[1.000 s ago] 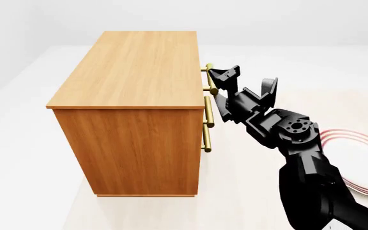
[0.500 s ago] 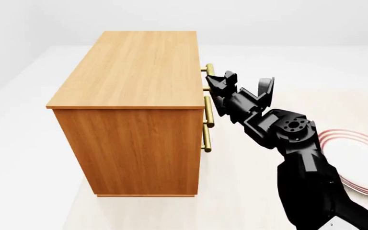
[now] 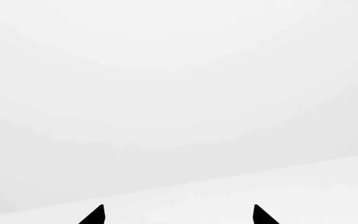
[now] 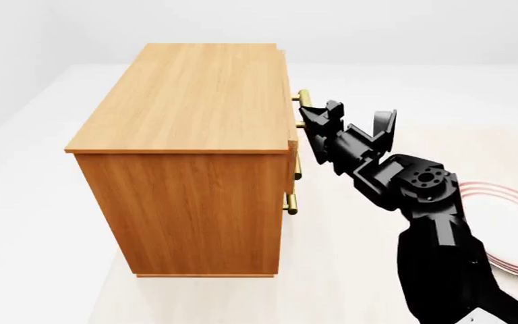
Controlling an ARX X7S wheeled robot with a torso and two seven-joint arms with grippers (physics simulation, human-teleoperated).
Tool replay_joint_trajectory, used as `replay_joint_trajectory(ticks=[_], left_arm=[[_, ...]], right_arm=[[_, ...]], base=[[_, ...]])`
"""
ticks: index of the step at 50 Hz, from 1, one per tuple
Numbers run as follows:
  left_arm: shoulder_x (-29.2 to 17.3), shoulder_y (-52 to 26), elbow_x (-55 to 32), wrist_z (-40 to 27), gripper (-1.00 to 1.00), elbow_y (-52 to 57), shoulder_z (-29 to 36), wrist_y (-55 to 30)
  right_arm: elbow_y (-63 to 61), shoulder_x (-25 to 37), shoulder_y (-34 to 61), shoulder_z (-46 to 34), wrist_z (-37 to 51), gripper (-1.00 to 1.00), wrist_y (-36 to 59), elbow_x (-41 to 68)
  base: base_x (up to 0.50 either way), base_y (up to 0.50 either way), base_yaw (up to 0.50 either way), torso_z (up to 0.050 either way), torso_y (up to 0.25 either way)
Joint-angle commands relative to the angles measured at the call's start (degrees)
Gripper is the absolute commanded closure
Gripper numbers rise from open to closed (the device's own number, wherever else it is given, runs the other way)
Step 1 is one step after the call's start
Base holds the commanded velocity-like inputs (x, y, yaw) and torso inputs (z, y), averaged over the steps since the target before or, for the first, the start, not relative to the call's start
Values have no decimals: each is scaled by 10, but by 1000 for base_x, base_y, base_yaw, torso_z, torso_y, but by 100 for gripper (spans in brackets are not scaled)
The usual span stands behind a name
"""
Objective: Open the top drawer of the cabinet and put the bowl in it.
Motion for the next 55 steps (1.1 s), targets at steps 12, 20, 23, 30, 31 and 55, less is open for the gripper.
replay_joint_trajectory(ticks=[12,20,23,30,31,55], left_arm=[[0,0,0,1,-100,0,3,-4],[0,-1,-1,2,-100,0,2,-3],[0,-1,-1,3,-100,0,1,-3],[0,0,0,3,-100,0,1,-2],[0,0,0,4,-100,0,0,-2],[0,0,0,8,-100,0,-1,2]], right_arm=[[-136,27,-47,21,57,100,65,43],[-154,37,-54,25,67,100,74,48],[-157,42,-55,25,68,100,75,48],[-176,52,-61,30,80,100,83,51],[-180,53,-62,31,82,100,85,52],[-159,74,-59,31,80,100,74,49]], base=[[0,0,0,0,0],[0,0,0,0,0],[0,0,0,0,3],[0,0,0,0,0],[0,0,0,0,10],[0,0,0,0,2]])
